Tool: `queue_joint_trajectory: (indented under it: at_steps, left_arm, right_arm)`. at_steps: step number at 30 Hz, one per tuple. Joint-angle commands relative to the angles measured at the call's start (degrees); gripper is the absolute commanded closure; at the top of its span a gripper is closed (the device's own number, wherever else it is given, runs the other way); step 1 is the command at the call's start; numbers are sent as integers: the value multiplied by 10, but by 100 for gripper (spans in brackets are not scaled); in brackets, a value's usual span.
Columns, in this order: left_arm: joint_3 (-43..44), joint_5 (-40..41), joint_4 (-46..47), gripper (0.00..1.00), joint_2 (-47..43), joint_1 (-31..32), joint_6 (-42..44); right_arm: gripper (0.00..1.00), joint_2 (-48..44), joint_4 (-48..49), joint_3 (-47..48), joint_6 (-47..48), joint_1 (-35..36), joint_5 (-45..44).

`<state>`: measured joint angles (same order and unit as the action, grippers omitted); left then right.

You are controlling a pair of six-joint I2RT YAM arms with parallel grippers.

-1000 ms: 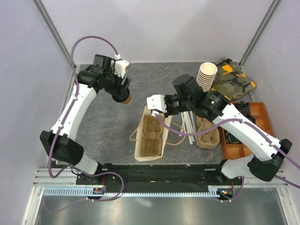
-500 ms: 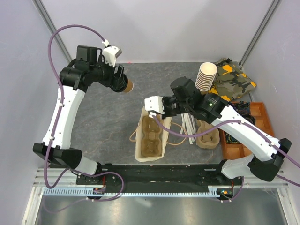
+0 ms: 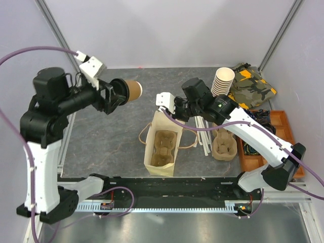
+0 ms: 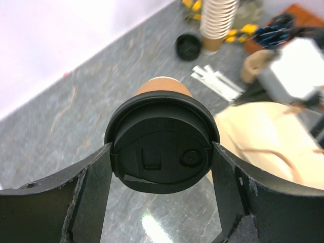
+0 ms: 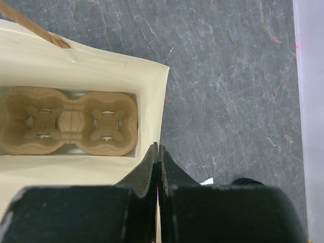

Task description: Pack the takeout coffee

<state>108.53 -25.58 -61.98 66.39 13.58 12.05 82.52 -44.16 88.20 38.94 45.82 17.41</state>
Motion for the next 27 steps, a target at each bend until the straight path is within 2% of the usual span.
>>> queue_joint_trajectory:
  at_steps: [1, 9, 15, 19, 27]
  left_arm:
    - [-16, -92, -3, 43, -49, -2, 51]
    - [-29, -199, -18, 43, -86, 0, 75]
    - [5, -241, -63, 44, -64, 14, 127]
    - [8, -243, -68, 44, -55, 37, 142]
    - [17, -176, -68, 46, -33, 126, 191]
  right_arm:
    - [100, 2, 16, 28, -17, -3, 18]
    - [100, 16, 14, 29, -40, -17, 36]
    - [100, 33, 11, 43, -42, -19, 38]
    - [100, 44, 7, 56, -48, -21, 37]
    - [100, 49, 2, 58, -55, -21, 33]
